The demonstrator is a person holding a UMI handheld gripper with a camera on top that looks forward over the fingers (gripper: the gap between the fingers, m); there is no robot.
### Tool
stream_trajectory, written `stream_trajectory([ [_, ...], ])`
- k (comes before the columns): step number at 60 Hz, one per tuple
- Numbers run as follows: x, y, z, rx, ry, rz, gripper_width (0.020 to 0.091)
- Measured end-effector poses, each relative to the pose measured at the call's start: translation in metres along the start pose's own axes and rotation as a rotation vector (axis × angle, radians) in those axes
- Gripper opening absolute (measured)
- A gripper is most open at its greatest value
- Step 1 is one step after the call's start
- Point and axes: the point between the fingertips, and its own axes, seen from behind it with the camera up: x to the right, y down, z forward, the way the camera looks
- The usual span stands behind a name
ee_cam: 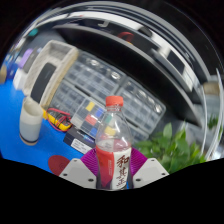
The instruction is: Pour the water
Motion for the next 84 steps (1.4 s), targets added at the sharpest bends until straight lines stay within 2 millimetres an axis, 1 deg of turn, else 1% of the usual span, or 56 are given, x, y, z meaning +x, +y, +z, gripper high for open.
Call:
stream_trajectory([
  [3, -0.006, -0.016, -0.001, 0.028, 0.0, -0.135, 0.0366],
  [9, -0.027, -0.046, -0.001, 0.073, -0.004, -0.397, 0.0365],
  [14, -0.047, -0.066, -0.001, 0.107, -0.011, -0.598, 0.0364],
  [18, -0.057, -0.076, 0.001, 0.126, -0.011, -0.758, 0.0363],
  [22, -0.066, -0.084, 0.004, 0.134, -0.003, -0.909, 0.0363],
  [24, -0.067, -0.087, 0.008, 0.145, -0.001, -0.98, 0.0363],
  [27, -0.072, -0.091, 0.008, 0.153, 0.006, -1.081, 0.0362],
  [34, -0.083, -0.098, 0.011, 0.18, 0.01, -1.284, 0.0371],
  [38, -0.086, -0.102, 0.01, 0.197, 0.035, -1.396, 0.0371],
  [43, -0.091, -0.107, 0.011, 0.219, 0.065, -1.509, 0.0371],
  [48, -0.093, -0.108, 0.01, 0.219, 0.078, -1.539, 0.037],
  [57, -0.092, -0.111, 0.009, 0.225, 0.094, -1.488, 0.0371],
  [60, -0.088, -0.113, 0.008, 0.225, 0.094, -1.437, 0.0372],
  [63, -0.084, -0.115, 0.006, 0.224, 0.087, -1.342, 0.0372],
  [67, -0.073, -0.119, 0.005, 0.209, 0.074, -1.143, 0.0371],
  [72, -0.062, -0.118, 0.005, 0.178, 0.024, -0.81, 0.0374],
  [78, -0.059, -0.125, 0.004, 0.172, -0.041, -0.404, 0.0372],
  [79, -0.064, -0.125, 0.0, 0.166, -0.025, -0.336, 0.0372],
  [80, -0.052, -0.128, 0.001, 0.17, -0.065, -0.273, 0.0372],
  [84, -0.05, -0.125, 0.002, 0.153, -0.114, -0.028, 0.0372],
])
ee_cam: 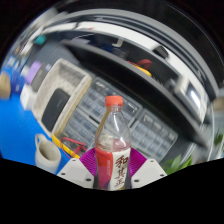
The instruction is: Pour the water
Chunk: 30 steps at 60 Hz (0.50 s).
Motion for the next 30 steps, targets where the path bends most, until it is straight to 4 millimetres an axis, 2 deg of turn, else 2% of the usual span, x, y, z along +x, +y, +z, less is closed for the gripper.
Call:
stream_trajectory([
  [8, -0.009, 0.023, 0.005, -0.015, -0.097, 0.39, 0.0371],
  [13, -0.016, 0.038, 0.008, -0.02, -0.153, 0.528, 0.0371],
  [14, -0.023, 0.038, 0.005, -0.023, -0.135, 0.547, 0.0371],
  [21, -0.029, 0.064, 0.013, -0.034, -0.141, 0.581, 0.0372],
  [27, -0.045, 0.087, 0.014, -0.062, -0.134, 0.55, 0.0374],
  [28, -0.042, 0.082, 0.014, -0.027, -0.124, 0.556, 0.0377],
  [30, -0.042, 0.087, 0.011, -0.037, -0.124, 0.556, 0.0381],
])
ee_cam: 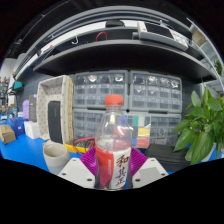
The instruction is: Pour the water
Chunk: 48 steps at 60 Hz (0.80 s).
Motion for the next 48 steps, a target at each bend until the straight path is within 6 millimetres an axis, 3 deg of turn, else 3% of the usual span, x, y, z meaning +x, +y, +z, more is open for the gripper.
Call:
stream_trajectory([
  [5, 0.003, -0.002, -0.003, 0.016, 0.01, 0.025, 0.0376],
  [16, 0.005, -0.004, -0.005, 0.047, 0.005, 0.043, 0.051],
  [23, 0.006, 0.008, -0.015, -0.014, 0.015, 0.099, 0.0879],
  [36, 0.005, 0.002, -0.072, -0.011, 0.09, 0.078, 0.0861],
  [48, -0.026, -0.007, -0.12, -0.023, 0.112, 0.051, 0.086],
])
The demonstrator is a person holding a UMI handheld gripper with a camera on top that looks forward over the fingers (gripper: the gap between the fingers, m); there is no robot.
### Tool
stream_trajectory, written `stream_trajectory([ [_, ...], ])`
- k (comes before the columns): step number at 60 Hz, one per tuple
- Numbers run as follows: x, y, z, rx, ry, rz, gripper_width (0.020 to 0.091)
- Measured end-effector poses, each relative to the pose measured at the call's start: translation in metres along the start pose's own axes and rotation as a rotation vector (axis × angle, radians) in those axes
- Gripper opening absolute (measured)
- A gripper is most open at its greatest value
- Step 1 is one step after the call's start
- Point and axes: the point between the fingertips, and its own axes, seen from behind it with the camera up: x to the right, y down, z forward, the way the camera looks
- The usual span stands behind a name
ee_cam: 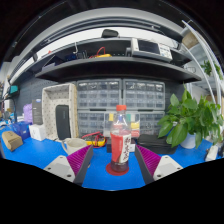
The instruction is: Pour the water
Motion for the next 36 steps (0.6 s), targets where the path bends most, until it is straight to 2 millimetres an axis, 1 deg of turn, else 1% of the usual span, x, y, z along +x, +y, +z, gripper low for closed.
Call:
stream_trajectory([
  [5, -0.008, -0.006, -0.014, -0.002, 0.004, -0.011, 0.0863],
  [14, -0.024, -0.018, -0.03, 0.013, -0.022, -0.002, 0.0869],
  [19, -0.029, -0.021, -0.034, 0.015, -0.03, 0.003, 0.0871],
  [29, -0.036, -0.02, -0.037, 0.004, -0.034, 0.004, 0.0869],
  [36, -0.031, -0.024, -0.039, 0.012, -0.006, -0.01, 0.0872],
])
